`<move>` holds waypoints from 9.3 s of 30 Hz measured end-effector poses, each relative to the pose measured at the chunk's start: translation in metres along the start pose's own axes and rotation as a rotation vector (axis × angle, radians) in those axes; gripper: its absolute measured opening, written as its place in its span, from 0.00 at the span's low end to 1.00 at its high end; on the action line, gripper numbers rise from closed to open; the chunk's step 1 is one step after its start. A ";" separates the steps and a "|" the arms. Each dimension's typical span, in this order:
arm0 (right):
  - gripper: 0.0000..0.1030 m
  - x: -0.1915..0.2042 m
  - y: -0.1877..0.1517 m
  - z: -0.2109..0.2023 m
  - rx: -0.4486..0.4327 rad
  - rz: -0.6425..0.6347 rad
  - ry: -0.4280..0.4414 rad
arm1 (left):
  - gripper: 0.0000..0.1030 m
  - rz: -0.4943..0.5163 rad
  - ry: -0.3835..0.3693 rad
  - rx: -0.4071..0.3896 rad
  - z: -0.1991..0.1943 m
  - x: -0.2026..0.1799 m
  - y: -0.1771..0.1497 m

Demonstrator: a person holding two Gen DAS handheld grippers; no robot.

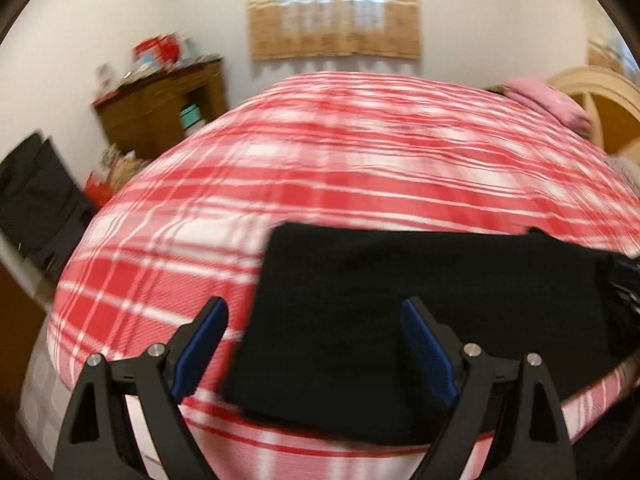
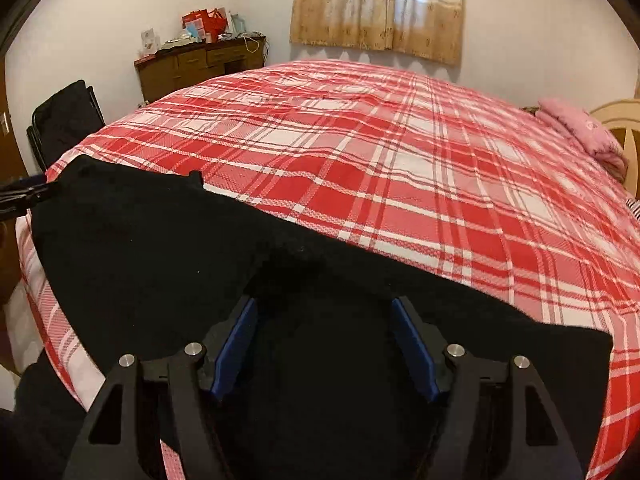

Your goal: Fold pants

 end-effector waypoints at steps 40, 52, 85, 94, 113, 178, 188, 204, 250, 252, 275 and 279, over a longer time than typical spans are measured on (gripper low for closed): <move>0.68 -0.007 -0.044 -0.048 -0.128 0.077 0.020 | 0.40 0.009 -0.061 0.055 0.015 -0.005 -0.008; 0.68 -0.010 -0.044 -0.064 -0.180 0.097 -0.006 | 0.26 -0.101 -0.249 0.042 -0.024 -0.009 0.009; 0.69 -0.155 -0.119 -0.139 -0.189 0.543 -0.259 | 0.24 0.228 -0.802 0.064 -0.116 -0.270 0.031; 0.69 -0.170 -0.130 -0.140 -0.202 0.612 -0.280 | 0.24 0.325 -0.800 0.170 -0.093 -0.340 0.003; 0.69 -0.177 -0.140 -0.144 -0.229 0.664 -0.276 | 0.38 0.437 -0.801 0.220 -0.075 -0.405 -0.056; 0.10 -0.111 -0.105 -0.126 0.030 0.332 -0.080 | 0.86 0.085 -0.487 0.094 -0.019 -0.229 -0.044; 0.48 -0.121 -0.119 -0.118 0.048 0.362 -0.136 | 0.86 0.088 -0.479 0.103 -0.017 -0.230 -0.046; 0.20 -0.098 -0.106 -0.121 0.037 0.344 -0.021 | 0.86 0.070 -0.450 0.094 -0.011 -0.222 -0.045; 0.36 -0.122 -0.047 -0.083 0.001 0.296 -0.133 | 1.00 0.234 -0.348 0.093 0.013 -0.252 -0.059; 0.38 -0.114 -0.040 -0.085 -0.017 0.247 -0.112 | 1.00 0.236 -0.345 0.094 0.012 -0.253 -0.060; 0.53 -0.164 -0.123 -0.090 -0.028 0.519 -0.033 | 1.00 0.193 -0.406 0.150 0.016 -0.251 -0.062; 0.53 -0.160 -0.122 -0.088 -0.047 0.518 0.002 | 1.00 0.203 -0.418 0.143 0.016 -0.255 -0.064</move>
Point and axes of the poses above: each gripper's, at about its wrist camera, not at the fingertips, and z roughly the way its jaws point, x to its left, y to its top, the point moved 1 cm from there along z, roughly the way its jaws point, and after that the axes turned 11 degrees about -z, right-handed, at the moved point
